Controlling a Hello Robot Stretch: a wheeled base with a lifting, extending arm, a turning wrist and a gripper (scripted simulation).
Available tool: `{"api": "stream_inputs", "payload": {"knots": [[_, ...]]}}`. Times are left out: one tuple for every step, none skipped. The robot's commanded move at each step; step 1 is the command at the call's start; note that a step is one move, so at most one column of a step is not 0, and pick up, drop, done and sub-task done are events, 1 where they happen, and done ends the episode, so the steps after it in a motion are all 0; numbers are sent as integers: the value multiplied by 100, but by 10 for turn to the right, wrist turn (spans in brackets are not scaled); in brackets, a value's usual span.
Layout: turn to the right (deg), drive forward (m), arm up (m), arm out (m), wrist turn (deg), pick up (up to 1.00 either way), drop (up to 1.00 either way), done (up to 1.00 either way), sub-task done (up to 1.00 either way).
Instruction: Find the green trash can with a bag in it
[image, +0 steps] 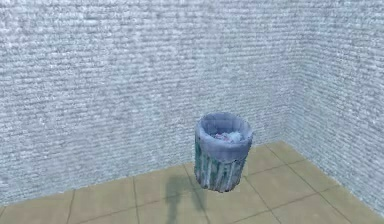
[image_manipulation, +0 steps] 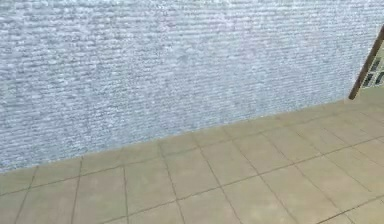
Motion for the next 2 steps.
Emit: {"api": "stream_inputs", "payload": {"knots": [[0, 35, 0, 0, 0, 0, 0, 0, 0], [120, 0, 0, 0, 0, 0, 0, 0, 0]]}}
